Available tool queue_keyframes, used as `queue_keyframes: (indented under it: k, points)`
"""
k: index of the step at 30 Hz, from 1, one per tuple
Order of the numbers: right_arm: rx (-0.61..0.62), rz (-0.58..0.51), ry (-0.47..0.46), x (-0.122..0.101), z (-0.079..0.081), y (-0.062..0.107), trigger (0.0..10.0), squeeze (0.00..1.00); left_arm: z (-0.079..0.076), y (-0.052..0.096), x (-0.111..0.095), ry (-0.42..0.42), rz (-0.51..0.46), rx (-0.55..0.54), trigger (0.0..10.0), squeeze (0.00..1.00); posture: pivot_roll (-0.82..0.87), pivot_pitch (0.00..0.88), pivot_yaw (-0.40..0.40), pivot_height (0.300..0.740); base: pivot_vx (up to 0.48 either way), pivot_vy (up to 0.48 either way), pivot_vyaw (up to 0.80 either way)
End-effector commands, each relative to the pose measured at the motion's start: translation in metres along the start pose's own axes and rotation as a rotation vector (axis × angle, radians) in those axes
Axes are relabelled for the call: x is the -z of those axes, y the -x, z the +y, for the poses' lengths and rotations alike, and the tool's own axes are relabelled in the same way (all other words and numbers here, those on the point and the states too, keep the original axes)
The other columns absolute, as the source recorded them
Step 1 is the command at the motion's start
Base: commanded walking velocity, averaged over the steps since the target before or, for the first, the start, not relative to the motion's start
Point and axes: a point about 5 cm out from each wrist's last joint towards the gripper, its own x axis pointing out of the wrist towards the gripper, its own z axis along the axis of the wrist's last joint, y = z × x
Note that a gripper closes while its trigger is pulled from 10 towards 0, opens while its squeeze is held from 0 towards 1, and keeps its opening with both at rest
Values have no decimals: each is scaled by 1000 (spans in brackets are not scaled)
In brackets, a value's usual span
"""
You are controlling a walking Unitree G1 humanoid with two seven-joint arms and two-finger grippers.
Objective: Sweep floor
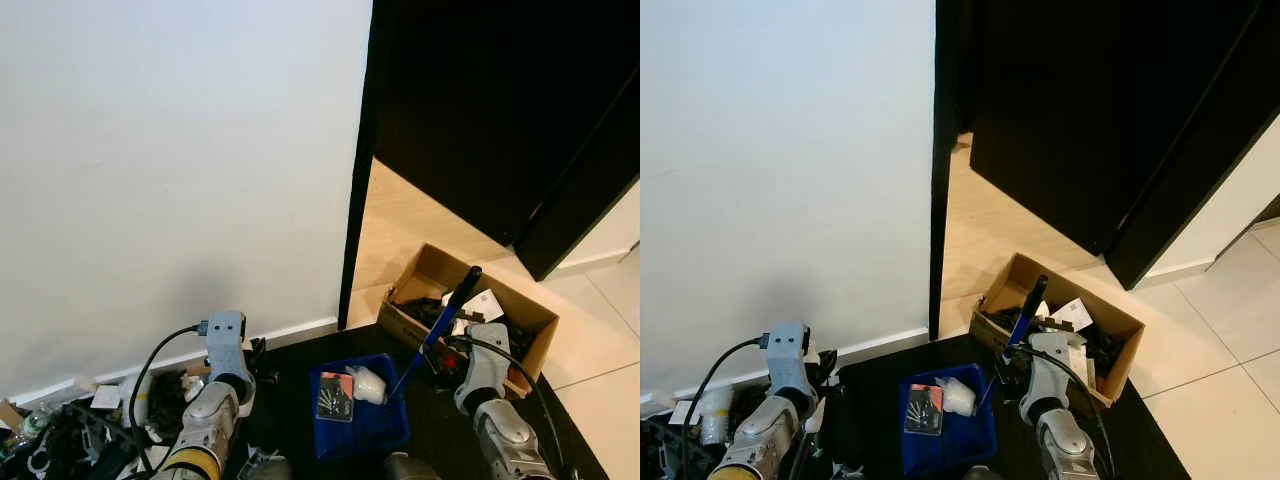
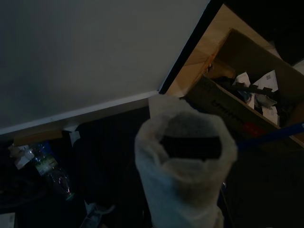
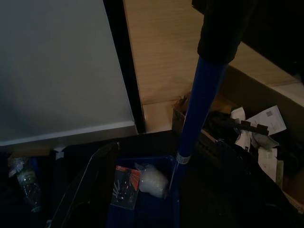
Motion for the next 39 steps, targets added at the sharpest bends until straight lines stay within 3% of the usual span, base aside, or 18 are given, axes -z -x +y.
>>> queue_keyframes:
  k: [1,39]
  points:
    - [18,26,-17,5,-3,2,10000,0,-2,-1,-1,-9,0,11,10000,0,32,140,-28,740,0,0,0]
    - [53,0,-38,1,-7,2,10000,0,-1,-2,-3,3,-12,19,10000,0,20,189,-19,740,0,0,0]
